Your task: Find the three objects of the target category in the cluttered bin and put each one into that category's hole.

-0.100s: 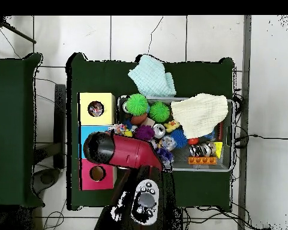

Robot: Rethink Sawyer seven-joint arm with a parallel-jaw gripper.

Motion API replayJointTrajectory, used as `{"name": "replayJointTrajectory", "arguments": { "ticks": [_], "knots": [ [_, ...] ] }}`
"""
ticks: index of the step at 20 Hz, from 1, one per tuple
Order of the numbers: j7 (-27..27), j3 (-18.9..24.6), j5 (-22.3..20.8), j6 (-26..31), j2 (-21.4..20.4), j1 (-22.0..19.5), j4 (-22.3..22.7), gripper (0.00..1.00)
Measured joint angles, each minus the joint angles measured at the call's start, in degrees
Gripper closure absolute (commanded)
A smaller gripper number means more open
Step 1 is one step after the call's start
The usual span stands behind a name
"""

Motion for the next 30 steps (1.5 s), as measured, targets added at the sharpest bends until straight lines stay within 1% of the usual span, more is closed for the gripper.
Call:
{"name": "replayJointTrajectory", "arguments": {
  "ticks": [4,7,8,13,19,30],
  "knots": [
    [0.0,-1.94,-0.11,3.95,-5.21,1.32,0.21,1.0],
    [0.0,-2.72,-0.13,6.49,-7.35,1.53,0.1,1.0],
    [0.0,-3.37,-0.14,8.56,-8.66,1.6,-0.12,1.0],
    [0.0,-3.95,-0.15,12.17,-10.38,1.65,-0.89,1.0],
    [0.0,-3.95,-0.15,12.43,-9.54,2.24,-2.27,1.0],
    [0.0,-3.64,-0.14,11.87,-2.78,5.01,-4.53,1.0]
  ]
}}
